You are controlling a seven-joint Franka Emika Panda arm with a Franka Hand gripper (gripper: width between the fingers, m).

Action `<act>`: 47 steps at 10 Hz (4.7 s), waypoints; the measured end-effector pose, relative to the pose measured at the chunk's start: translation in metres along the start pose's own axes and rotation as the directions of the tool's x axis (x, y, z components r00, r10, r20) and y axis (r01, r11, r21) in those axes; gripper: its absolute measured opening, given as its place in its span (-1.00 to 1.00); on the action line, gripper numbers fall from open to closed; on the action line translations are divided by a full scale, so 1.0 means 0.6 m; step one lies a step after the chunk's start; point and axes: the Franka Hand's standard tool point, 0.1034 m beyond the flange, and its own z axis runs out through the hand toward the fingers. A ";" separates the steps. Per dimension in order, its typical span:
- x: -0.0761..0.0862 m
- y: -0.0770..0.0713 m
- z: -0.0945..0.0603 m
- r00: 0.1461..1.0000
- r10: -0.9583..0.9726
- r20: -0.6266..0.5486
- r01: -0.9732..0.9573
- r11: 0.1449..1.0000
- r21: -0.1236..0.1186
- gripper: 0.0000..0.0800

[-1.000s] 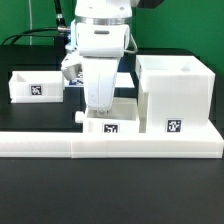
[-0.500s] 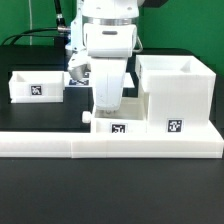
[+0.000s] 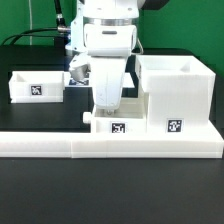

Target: Assemble drawer

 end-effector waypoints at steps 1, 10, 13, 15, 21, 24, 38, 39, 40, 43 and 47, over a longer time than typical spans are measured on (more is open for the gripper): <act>-0.001 0.000 0.000 1.000 0.004 0.000 -0.004 1.000 -0.001 -0.89; 0.001 0.002 0.000 0.998 -0.021 0.057 0.022 1.000 -0.014 -0.89; -0.002 0.002 0.000 0.998 -0.016 0.056 0.017 1.000 -0.014 -0.89; -0.006 0.004 0.001 0.996 -0.056 0.066 0.057 0.998 -0.014 -0.89; -0.009 0.005 0.000 0.996 -0.054 0.070 0.055 0.998 -0.014 -0.89; -0.011 0.004 0.001 0.996 -0.053 0.072 0.054 0.999 -0.007 -0.89; 0.010 0.004 -0.001 0.995 -0.047 0.089 0.043 0.998 0.044 -0.89; 0.008 0.005 0.000 0.995 -0.049 0.091 0.044 0.998 0.049 -0.89; 0.007 0.004 0.000 0.995 -0.047 0.091 0.042 0.998 0.049 -0.85; 0.007 0.009 -0.009 0.995 -0.037 0.091 0.033 0.999 0.040 -0.34; 0.005 0.022 -0.054 0.993 -0.055 0.105 0.049 0.997 0.053 0.61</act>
Offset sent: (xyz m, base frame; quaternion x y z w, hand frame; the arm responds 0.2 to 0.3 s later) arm 0.0000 0.0000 0.0000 0.0000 0.0000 0.0000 1.0000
